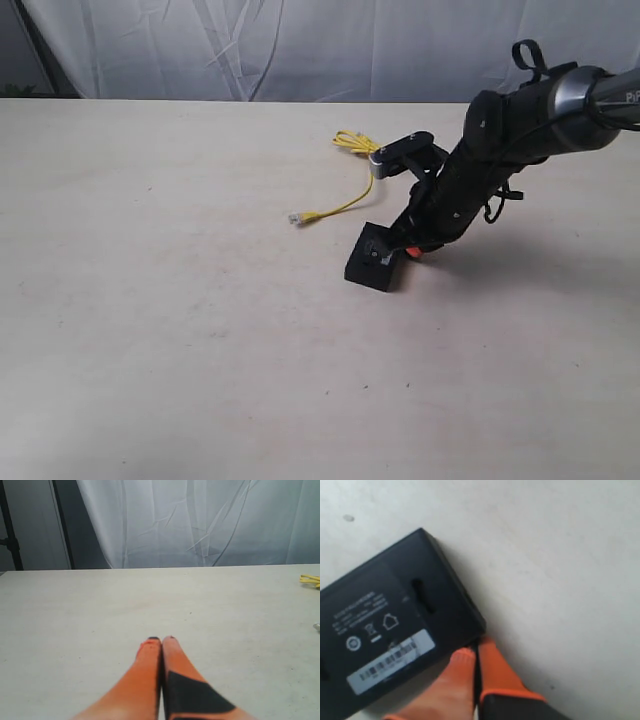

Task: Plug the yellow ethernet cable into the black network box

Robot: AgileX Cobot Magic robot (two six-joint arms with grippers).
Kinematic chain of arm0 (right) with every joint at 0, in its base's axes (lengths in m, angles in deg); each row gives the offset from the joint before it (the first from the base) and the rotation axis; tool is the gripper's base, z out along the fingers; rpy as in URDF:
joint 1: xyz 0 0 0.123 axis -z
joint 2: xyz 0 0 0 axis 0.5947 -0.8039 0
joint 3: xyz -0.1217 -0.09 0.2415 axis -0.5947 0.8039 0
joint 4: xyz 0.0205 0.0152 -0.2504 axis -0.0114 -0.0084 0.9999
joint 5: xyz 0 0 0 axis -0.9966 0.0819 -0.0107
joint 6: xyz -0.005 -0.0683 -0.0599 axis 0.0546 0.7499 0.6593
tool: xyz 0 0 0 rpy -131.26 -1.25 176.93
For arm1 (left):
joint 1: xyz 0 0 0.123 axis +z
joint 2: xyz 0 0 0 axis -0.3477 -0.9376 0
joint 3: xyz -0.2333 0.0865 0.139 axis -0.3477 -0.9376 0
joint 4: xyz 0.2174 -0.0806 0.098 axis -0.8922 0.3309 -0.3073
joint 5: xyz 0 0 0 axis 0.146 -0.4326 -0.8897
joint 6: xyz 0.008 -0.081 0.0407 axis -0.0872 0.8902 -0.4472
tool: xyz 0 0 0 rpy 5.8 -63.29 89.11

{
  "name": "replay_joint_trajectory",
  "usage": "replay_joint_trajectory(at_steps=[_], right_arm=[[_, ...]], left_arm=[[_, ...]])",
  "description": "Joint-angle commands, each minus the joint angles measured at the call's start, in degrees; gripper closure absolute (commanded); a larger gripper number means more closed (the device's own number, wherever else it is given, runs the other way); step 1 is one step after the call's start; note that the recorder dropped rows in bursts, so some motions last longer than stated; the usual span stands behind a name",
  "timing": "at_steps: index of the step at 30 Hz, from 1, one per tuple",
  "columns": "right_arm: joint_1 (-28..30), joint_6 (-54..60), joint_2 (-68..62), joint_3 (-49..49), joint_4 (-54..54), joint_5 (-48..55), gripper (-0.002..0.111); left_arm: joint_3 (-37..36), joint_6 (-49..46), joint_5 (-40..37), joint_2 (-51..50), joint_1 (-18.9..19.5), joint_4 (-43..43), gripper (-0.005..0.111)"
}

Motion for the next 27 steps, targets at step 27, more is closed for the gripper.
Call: replay_joint_trajectory(at_steps=[27], right_arm=[[-0.1, 13.6, -1.4, -0.4, -14.9, -0.4, 0.109]], left_arm=[[-0.3, 0.0, 0.0, 0.3, 0.2, 0.3, 0.107]])
